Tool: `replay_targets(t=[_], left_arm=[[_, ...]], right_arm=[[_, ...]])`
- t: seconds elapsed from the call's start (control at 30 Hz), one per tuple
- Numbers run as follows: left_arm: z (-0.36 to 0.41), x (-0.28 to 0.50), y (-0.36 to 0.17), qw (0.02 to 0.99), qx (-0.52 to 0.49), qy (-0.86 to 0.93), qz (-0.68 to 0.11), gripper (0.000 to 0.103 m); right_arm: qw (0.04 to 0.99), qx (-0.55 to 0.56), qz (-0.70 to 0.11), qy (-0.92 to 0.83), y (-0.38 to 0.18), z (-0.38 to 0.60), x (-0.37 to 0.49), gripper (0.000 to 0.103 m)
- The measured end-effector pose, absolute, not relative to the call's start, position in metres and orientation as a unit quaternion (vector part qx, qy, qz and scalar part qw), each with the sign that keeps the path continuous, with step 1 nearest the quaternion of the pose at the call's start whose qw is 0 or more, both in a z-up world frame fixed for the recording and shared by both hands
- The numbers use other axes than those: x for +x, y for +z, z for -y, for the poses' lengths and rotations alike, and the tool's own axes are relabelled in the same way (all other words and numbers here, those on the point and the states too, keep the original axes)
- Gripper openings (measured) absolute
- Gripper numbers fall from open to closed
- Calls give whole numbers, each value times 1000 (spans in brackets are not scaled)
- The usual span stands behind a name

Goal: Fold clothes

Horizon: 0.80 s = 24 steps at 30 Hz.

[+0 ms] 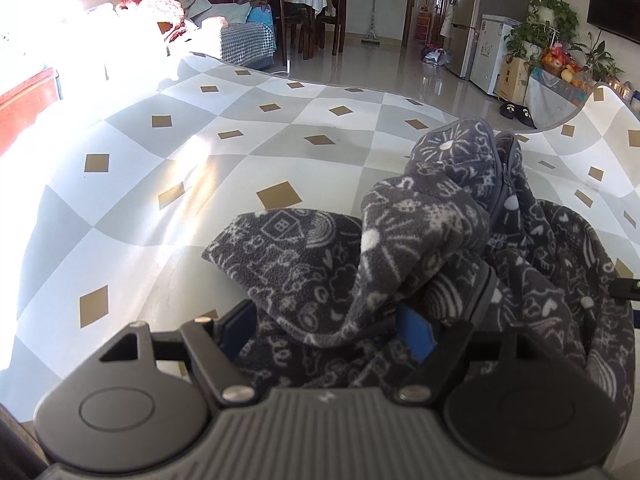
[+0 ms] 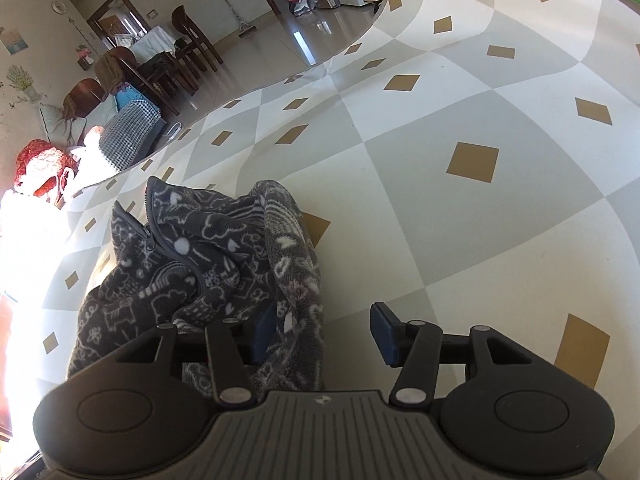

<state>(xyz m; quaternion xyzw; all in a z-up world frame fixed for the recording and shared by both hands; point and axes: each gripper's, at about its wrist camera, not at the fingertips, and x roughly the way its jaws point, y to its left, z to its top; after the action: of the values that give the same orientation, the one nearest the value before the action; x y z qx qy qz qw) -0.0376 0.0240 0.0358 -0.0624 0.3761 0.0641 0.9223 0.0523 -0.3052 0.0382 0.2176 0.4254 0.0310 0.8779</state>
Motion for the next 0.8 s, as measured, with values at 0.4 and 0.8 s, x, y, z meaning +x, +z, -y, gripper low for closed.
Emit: replay_targets(t=[0.4, 0.8], left_arm=[[-13, -6, 34, 926, -52, 48, -372, 82], [6, 19, 23, 924, -14, 24, -381, 73]], right_arm=[[860, 185, -473, 55, 14, 280, 56, 57], [870, 152, -465, 68, 12, 269, 57, 58]])
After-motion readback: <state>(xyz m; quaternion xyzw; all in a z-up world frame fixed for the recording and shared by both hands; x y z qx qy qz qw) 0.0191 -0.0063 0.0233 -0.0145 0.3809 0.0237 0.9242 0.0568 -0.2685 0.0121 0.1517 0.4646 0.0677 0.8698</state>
